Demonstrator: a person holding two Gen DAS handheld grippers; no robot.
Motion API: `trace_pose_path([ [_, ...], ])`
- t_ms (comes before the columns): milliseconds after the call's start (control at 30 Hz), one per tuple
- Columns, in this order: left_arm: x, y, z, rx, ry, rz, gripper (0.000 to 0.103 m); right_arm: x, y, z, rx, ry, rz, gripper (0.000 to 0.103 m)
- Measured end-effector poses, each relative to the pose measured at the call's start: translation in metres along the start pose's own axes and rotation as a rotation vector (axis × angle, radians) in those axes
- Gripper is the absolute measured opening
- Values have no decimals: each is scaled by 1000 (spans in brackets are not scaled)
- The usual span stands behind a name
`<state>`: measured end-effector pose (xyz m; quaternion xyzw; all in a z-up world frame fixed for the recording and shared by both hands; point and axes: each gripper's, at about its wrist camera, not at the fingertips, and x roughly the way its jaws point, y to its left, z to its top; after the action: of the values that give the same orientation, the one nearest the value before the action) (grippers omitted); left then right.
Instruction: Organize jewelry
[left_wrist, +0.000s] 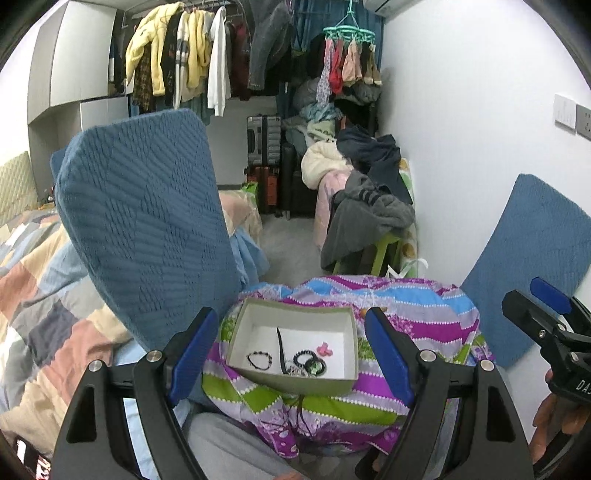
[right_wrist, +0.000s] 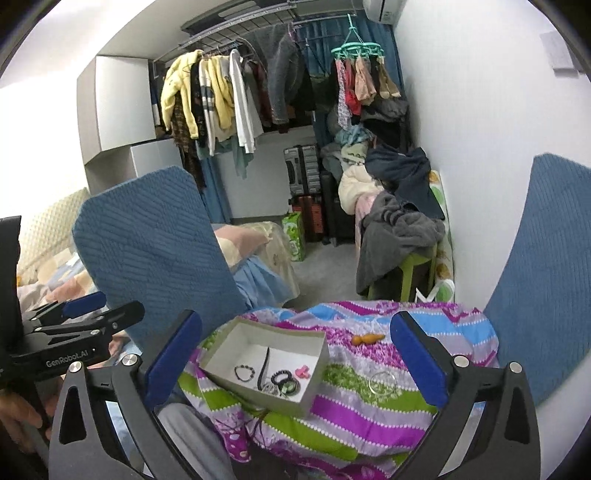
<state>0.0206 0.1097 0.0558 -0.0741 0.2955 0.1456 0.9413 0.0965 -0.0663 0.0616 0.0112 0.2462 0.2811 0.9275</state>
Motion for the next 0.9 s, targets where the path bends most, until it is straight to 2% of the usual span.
trace_pose_path([
  [267,20,2,-30,8,36,-18,82,8,-6,-40,25,9,-50,103],
  [467,40,9,-49,10,64,-22,82,22,-8,-70,53,58,-85,103],
  [900,58,16,-70,28,91,-26,82,32,-1,-89,44,76,-110,103],
])
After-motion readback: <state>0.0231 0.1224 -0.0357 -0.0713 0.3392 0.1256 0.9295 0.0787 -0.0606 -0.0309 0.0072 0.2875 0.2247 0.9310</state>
